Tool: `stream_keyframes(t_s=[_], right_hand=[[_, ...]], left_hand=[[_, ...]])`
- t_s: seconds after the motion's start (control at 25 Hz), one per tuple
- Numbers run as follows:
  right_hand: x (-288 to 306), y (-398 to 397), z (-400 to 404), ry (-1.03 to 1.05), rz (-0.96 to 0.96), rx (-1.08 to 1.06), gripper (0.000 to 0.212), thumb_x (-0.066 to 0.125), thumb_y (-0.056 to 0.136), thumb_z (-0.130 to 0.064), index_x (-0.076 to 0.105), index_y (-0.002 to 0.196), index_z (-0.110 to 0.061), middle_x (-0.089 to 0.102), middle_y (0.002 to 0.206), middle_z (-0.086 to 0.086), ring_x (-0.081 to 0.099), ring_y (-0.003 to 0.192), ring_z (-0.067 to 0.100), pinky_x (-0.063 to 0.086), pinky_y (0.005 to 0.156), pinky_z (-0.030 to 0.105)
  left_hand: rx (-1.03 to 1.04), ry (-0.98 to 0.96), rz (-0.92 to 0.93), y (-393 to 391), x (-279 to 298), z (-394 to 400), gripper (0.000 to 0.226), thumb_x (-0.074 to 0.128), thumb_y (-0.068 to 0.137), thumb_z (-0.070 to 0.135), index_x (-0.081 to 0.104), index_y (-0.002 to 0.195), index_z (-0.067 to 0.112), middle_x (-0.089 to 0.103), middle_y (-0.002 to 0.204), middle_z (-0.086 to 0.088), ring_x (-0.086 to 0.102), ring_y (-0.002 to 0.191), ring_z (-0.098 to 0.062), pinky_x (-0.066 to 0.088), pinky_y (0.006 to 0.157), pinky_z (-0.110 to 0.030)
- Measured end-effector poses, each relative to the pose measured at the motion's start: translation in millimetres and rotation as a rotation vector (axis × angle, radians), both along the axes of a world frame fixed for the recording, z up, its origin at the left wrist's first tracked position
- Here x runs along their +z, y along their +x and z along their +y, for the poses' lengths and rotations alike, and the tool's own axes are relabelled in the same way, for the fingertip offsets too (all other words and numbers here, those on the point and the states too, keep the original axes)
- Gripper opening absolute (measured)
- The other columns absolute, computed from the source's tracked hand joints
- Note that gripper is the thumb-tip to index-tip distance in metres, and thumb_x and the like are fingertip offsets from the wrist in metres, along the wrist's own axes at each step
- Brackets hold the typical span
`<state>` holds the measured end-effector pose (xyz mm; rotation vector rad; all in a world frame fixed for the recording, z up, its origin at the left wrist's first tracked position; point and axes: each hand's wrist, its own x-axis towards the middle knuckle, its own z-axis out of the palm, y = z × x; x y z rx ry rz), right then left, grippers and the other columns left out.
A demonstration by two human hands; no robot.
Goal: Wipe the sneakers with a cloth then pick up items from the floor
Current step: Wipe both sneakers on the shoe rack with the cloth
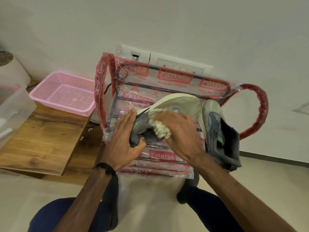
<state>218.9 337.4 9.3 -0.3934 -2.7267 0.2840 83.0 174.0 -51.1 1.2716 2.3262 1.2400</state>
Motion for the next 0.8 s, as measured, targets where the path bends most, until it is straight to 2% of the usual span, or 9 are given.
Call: stream_keyframes(t_s=[0.12, 0.2, 0.28, 0.32, 0.4, 0.48, 0.52, 0.68, 0.8], right_hand=[[-2, -14, 2, -0.112, 0.092, -0.297, 0.054, 0.069, 0.076, -0.001, 0.066, 0.126, -0.022, 0.067, 0.128, -0.003, 0.056, 0.126, 0.019, 0.040, 0.108, 0.043], [-6, -16, -20, -0.145, 0.044, -0.103, 0.048, 0.069, 0.080, -0.008, 0.066, 0.126, -0.022, 0.067, 0.128, -0.004, 0.056, 0.125, 0.016, 0.042, 0.108, 0.042], [-5, -2, -20, -0.061, -0.041, 0.135, 0.044, 0.074, 0.088, -0.024, 0.063, 0.130, -0.025, 0.065, 0.132, -0.008, 0.053, 0.129, 0.011, 0.037, 0.111, 0.034], [-1, 3, -7, -0.009, -0.054, 0.151, 0.045, 0.076, 0.088, -0.030, 0.063, 0.131, -0.027, 0.065, 0.133, -0.009, 0.053, 0.130, 0.010, 0.036, 0.111, 0.034], [3, 7, 22, 0.005, 0.021, -0.063, 0.045, 0.074, 0.086, -0.018, 0.064, 0.129, -0.026, 0.066, 0.132, -0.007, 0.055, 0.128, 0.012, 0.040, 0.109, 0.041], [2, 4, 22, -0.108, 0.136, -0.335, 0.052, 0.068, 0.077, 0.000, 0.067, 0.125, -0.021, 0.068, 0.127, -0.002, 0.059, 0.121, 0.017, 0.046, 0.105, 0.042], [0, 0, 9, -0.139, 0.139, -0.329, 0.053, 0.067, 0.076, 0.003, 0.067, 0.124, -0.019, 0.069, 0.127, 0.000, 0.060, 0.120, 0.019, 0.047, 0.106, 0.041], [-7, 10, -15, -0.064, -0.052, 0.102, 0.054, 0.077, 0.084, -0.015, 0.061, 0.134, -0.025, 0.063, 0.136, -0.005, 0.053, 0.131, 0.013, 0.037, 0.114, 0.037], [0, 3, 22, -0.029, 0.022, -0.140, 0.053, 0.074, 0.081, -0.008, 0.064, 0.131, -0.024, 0.065, 0.133, -0.004, 0.056, 0.127, 0.015, 0.043, 0.109, 0.044]], left_hand=[[0.026, 0.019, -0.020, 2, 0, 2, 0.090, 0.056, 0.084, 0.048, 0.015, 0.160, 0.025, 0.020, 0.165, 0.008, 0.013, 0.152, -0.009, 0.018, 0.120, -0.034], [0.037, 0.016, -0.024, -1, -2, -2, 0.091, 0.052, 0.082, 0.054, 0.016, 0.160, 0.024, 0.022, 0.164, 0.005, 0.017, 0.152, -0.012, 0.021, 0.120, -0.037], [0.021, -0.001, 0.017, -3, -4, -5, 0.092, 0.049, 0.082, 0.057, 0.015, 0.160, 0.024, 0.021, 0.165, 0.005, 0.015, 0.152, -0.013, 0.019, 0.120, -0.037], [0.014, -0.010, 0.048, -2, -4, -4, 0.091, 0.048, 0.083, 0.058, 0.014, 0.160, 0.025, 0.019, 0.166, 0.006, 0.014, 0.153, -0.013, 0.019, 0.120, -0.036], [0.017, -0.005, 0.073, 3, -2, 0, 0.090, 0.048, 0.085, 0.057, 0.013, 0.161, 0.025, 0.016, 0.166, 0.006, 0.012, 0.153, -0.014, 0.019, 0.120, -0.039], [0.023, 0.029, 0.077, 7, -2, 5, 0.090, 0.050, 0.085, 0.055, 0.015, 0.160, 0.022, 0.017, 0.166, 0.006, 0.014, 0.153, -0.017, 0.022, 0.121, -0.044], [0.030, 0.034, 0.072, 7, -2, 5, 0.090, 0.050, 0.084, 0.054, 0.016, 0.160, 0.021, 0.018, 0.166, 0.005, 0.015, 0.153, -0.017, 0.024, 0.121, -0.047], [0.026, 0.004, 0.042, 0, -6, -1, 0.090, 0.049, 0.083, 0.056, 0.014, 0.160, 0.025, 0.018, 0.166, 0.007, 0.013, 0.153, -0.013, 0.028, 0.120, -0.049], [0.019, 0.001, 0.032, 3, -4, 2, 0.090, 0.048, 0.083, 0.057, 0.013, 0.160, 0.027, 0.017, 0.166, 0.009, 0.013, 0.153, -0.013, 0.026, 0.121, -0.048]])
